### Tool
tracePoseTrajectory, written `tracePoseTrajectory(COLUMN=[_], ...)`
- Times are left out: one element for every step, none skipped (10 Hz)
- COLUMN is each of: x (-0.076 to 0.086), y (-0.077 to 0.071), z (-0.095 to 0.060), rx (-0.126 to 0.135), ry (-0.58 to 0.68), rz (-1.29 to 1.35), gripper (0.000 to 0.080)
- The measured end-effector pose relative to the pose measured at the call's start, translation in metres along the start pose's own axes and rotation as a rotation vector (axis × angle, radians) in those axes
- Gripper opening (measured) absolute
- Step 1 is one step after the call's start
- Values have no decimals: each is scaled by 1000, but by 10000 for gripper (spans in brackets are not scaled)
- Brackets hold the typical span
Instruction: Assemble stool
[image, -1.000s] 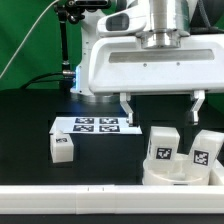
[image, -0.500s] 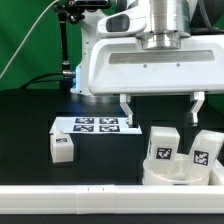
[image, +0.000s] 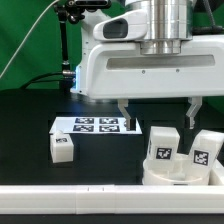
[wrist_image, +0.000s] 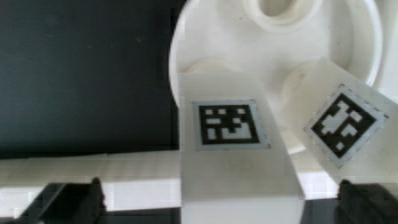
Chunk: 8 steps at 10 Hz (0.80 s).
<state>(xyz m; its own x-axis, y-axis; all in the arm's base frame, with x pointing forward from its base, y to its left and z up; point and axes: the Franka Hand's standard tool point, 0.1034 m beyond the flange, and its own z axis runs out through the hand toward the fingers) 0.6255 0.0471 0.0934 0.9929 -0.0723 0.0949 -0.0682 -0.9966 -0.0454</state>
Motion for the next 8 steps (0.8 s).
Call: tracePoseTrajectory(x=[-6,-3,-1,-2,-3,-3,-3,-2], y=[0,1,1,0,-1,-1,-1,-1], z=[2,2,4,6,9,9,9,9], rx=[2,3,2,2,1,1,1,1], ry=[-77,-101,-84,-86,-83,-82,-82,-81], rz=[1,3,3,2,0,0,0,-3], gripper=[649,649,649,649,649,528,392,392])
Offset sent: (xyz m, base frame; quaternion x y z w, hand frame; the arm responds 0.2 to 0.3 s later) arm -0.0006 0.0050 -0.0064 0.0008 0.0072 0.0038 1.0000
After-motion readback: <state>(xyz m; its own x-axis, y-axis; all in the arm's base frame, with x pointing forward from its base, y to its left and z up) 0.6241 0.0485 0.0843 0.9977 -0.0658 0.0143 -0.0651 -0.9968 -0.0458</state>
